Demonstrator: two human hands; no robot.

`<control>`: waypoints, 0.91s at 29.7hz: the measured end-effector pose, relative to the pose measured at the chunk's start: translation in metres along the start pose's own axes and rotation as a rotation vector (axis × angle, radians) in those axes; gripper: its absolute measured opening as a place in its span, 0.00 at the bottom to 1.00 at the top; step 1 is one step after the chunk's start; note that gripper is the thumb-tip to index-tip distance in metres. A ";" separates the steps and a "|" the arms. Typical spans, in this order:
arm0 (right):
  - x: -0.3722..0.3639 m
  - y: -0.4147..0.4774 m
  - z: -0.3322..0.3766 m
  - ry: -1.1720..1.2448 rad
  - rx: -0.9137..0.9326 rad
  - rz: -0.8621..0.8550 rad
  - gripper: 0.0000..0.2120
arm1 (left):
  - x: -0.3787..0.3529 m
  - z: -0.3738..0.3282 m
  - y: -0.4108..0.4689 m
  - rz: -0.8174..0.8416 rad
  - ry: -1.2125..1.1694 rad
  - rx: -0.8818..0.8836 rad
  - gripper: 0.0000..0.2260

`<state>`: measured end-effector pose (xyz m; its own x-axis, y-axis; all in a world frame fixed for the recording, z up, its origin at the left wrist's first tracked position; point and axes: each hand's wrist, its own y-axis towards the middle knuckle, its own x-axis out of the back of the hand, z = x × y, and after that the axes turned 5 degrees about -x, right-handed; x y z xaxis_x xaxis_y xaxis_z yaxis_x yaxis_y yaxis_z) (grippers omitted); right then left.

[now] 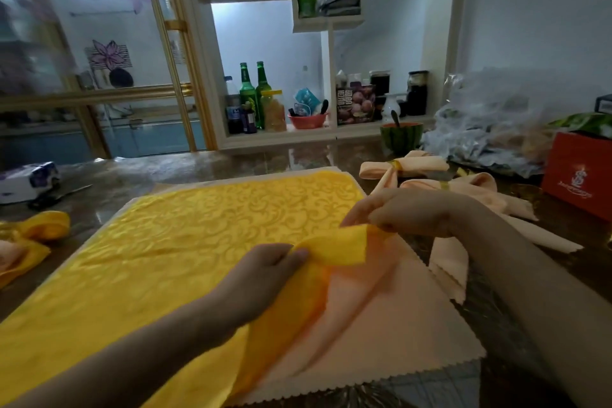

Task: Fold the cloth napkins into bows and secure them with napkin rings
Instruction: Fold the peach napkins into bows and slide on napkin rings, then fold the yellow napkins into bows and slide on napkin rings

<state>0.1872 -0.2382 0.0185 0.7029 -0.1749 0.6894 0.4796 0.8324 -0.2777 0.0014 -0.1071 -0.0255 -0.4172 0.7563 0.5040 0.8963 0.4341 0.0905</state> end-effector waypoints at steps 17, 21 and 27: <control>-0.013 0.039 0.002 -0.087 0.062 -0.258 0.11 | 0.047 0.005 -0.010 0.191 -0.332 0.231 0.11; -0.007 0.034 0.004 -0.040 0.023 -0.187 0.12 | 0.042 -0.002 -0.015 0.082 -0.456 0.273 0.12; 0.008 0.018 -0.004 -0.220 -0.145 0.023 0.08 | 0.025 0.000 -0.017 0.150 -0.289 0.159 0.09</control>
<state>0.2038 -0.2268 0.0158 0.5907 -0.0252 0.8065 0.5463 0.7480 -0.3769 -0.0240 -0.0961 -0.0144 -0.3287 0.9144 0.2363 0.9256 0.3616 -0.1119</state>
